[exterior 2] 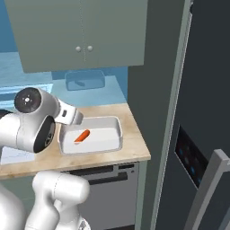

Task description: Take the carrot and lime out of the freezer and place them in the tupperware container on the counter. Then put the tupperware containing the vegetables back in the freezer.

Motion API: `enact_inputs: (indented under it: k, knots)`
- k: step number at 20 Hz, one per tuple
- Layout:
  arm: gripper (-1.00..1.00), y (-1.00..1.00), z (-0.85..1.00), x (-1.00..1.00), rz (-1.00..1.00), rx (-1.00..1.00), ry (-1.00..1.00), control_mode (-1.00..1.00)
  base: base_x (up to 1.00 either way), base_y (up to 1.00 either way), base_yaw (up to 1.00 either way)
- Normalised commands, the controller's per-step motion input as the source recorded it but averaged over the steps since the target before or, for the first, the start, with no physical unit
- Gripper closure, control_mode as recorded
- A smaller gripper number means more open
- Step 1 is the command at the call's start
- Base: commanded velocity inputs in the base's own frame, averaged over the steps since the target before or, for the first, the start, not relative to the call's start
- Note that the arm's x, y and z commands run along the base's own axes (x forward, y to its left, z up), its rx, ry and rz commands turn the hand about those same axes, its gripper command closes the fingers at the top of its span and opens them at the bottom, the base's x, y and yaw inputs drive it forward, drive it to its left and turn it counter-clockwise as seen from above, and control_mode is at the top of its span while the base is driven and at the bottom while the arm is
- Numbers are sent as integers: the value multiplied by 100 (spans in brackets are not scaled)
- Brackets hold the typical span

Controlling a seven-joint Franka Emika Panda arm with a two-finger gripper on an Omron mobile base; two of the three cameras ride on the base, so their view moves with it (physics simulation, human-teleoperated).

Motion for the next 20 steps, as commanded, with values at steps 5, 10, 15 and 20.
enact_inputs:
  k: [5, 10, 15, 20]
  knots:
    - [100, 0, -77, 81, -2, 0, 24, -100, 0, 0, 0]
    - [100, 0, -99, 100, -2, 0, 29, -100, 0, 0, 0]
    - [100, 0, -75, 100, 0, 0, 17, -100, 0, 0, 0]
    - [100, 0, -50, 100, 0, -1, 11, -100, 0, 0, 0]
